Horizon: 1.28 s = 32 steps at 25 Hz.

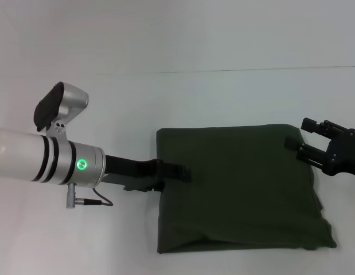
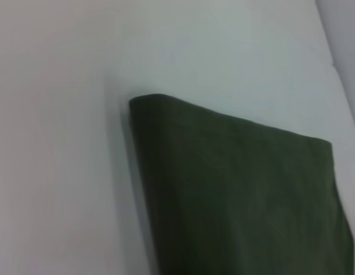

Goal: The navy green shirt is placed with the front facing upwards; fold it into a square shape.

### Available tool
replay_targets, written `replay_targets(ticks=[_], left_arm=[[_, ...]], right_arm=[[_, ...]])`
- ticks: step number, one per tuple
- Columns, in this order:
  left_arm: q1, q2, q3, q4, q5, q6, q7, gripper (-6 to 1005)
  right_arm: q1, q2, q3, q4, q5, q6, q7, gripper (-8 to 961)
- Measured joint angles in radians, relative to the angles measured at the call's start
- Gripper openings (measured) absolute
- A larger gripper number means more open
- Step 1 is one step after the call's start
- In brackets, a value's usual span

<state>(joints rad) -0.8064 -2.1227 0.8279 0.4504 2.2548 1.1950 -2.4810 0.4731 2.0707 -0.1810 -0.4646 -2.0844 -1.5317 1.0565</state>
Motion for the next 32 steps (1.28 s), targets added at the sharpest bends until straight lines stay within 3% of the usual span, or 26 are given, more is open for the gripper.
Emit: replay_targets(ticks=[15,29,32], left_arm=[[0.008,-0.011,0.035,0.019,0.000,-0.021,0.046,568],[0.040,-0.017,0.027,0.058,-0.008,-0.011,0.061,51],[0.069,-0.021,0.026,0.114,-0.008,-0.002,0.062,51]], right_arm=[[0.002,-0.001,0.001,-0.004,0.003,-0.004,0.016,703],[0.014,-0.001,0.008,-0.009,0.003,-0.001,0.016,702],[0.016,-0.001,0.008,-0.010,0.003,0.000,0.017,702]])
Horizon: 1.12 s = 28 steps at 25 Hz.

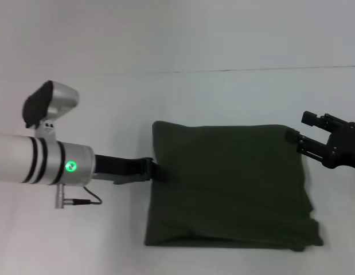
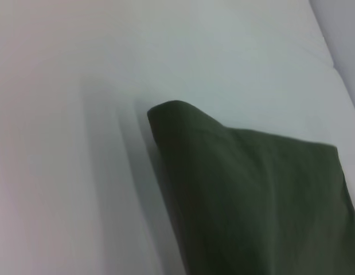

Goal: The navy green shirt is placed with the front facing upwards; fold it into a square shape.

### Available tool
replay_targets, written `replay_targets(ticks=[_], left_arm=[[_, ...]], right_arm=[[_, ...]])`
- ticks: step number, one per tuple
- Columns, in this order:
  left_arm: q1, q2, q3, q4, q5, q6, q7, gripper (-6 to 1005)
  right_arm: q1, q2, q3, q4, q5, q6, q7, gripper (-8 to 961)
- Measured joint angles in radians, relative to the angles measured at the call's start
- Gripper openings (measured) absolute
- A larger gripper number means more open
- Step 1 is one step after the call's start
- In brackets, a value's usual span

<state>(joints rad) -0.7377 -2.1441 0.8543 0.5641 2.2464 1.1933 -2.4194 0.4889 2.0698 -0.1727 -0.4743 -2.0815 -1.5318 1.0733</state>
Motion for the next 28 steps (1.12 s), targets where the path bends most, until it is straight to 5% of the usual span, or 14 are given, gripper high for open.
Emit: replay_targets(ticks=[10,28], left_arm=[[0.103,0.016,-0.028,0.153,0.000,0.021,0.001,51],[0.174,0.030,-0.162,0.167,0.008,0.028,0.052,50]], right_arm=[[0.017,0.008,0.001,0.000,0.000,0.007,0.000,702],[0.048,0.015,-0.007,0.007,0.000,0.035,0.012,702]])
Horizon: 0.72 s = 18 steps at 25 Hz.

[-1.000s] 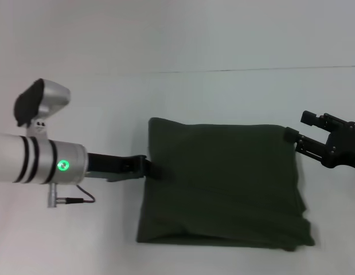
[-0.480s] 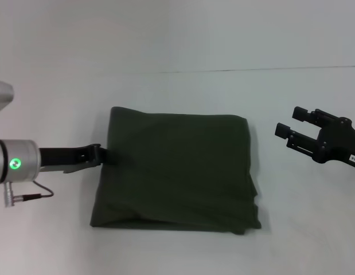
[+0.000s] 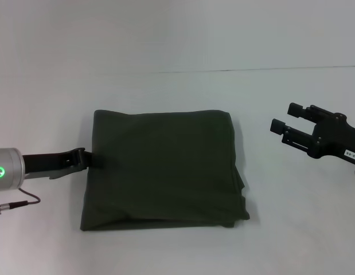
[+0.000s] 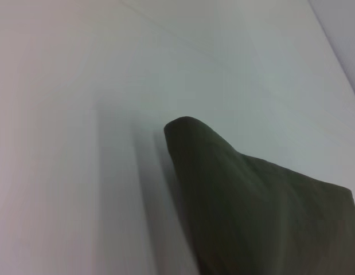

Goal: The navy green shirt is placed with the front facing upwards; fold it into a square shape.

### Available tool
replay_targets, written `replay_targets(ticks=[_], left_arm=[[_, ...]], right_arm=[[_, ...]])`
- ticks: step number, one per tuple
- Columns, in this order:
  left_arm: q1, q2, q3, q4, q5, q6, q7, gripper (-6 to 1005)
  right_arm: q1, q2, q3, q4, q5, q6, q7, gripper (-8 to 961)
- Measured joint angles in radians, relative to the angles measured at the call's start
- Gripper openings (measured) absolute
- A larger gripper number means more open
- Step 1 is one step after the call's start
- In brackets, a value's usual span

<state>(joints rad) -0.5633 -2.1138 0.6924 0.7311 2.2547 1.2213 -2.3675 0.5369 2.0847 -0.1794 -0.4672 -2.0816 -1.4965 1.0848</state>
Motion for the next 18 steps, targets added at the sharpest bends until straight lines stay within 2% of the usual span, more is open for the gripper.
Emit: replay_targets(ticks=[15,18], left_arm=[[0.009,0.005,-0.087,0.001,-0.001,0.035,0.105,71],[0.016,0.006,-0.136,0.012,-0.006,0.039,0.194,193]], right_arm=[[0.010,0.000,-0.024,-0.003,-0.003,0.001,0.001,708],[0.011,0.000,-0.037,-0.007,0.000,-0.005,-0.008,710]])
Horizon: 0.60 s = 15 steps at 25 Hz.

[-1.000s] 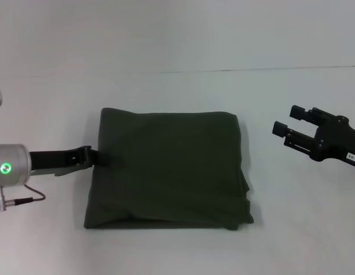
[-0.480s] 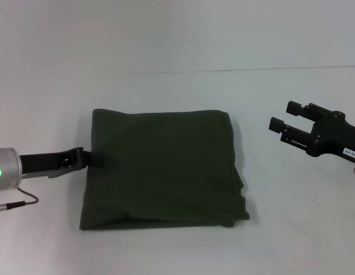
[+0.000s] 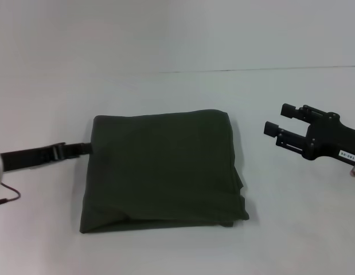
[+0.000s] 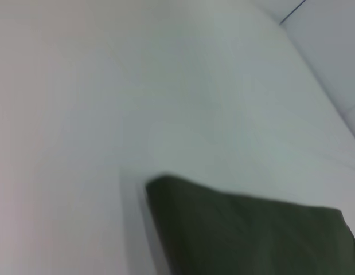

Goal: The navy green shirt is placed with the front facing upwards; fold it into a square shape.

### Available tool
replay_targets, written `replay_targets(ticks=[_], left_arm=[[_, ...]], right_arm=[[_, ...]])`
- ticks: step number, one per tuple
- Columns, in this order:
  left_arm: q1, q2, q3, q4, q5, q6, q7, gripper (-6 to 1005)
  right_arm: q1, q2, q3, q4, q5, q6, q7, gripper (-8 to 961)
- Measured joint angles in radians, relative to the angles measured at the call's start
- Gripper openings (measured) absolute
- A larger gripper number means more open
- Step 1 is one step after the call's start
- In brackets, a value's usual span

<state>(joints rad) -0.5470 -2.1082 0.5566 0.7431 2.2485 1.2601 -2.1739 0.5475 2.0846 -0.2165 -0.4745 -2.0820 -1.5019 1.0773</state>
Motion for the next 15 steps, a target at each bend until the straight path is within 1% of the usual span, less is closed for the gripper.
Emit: replay_targets(ticks=[3,5,7,10,13,15], left_arm=[[0.016,-0.006,-0.045,0.044,-0.020,0.026,0.157,316],[0.029,-0.008,-0.059,0.076,-0.049,0.053,0.261,399],[0.042,-0.010,-0.072,0.109,-0.084,0.096,0.347,482],[0.047,-0.005,-0.086,0.138,-0.103,0.171,0.439,614],[0.048,0.004,-0.096,0.147,-0.098,0.267,0.555,751],[0.052,0.008,-0.103,0.150,-0.098,0.348,0.642,813]], right_arm=[[0.001,-0.003,-0.037,-0.005,0.000,-0.010,-0.004,711],[0.001,-0.005,-0.085,-0.014,-0.002,-0.021,-0.004,712],[0.002,-0.002,-0.138,-0.027,-0.002,-0.039,-0.003,713],[0.003,0.005,-0.228,-0.039,-0.001,-0.065,-0.003,829],[0.005,0.011,-0.296,-0.027,0.000,-0.085,-0.029,895],[0.007,0.012,-0.321,-0.002,0.001,-0.107,-0.069,939]])
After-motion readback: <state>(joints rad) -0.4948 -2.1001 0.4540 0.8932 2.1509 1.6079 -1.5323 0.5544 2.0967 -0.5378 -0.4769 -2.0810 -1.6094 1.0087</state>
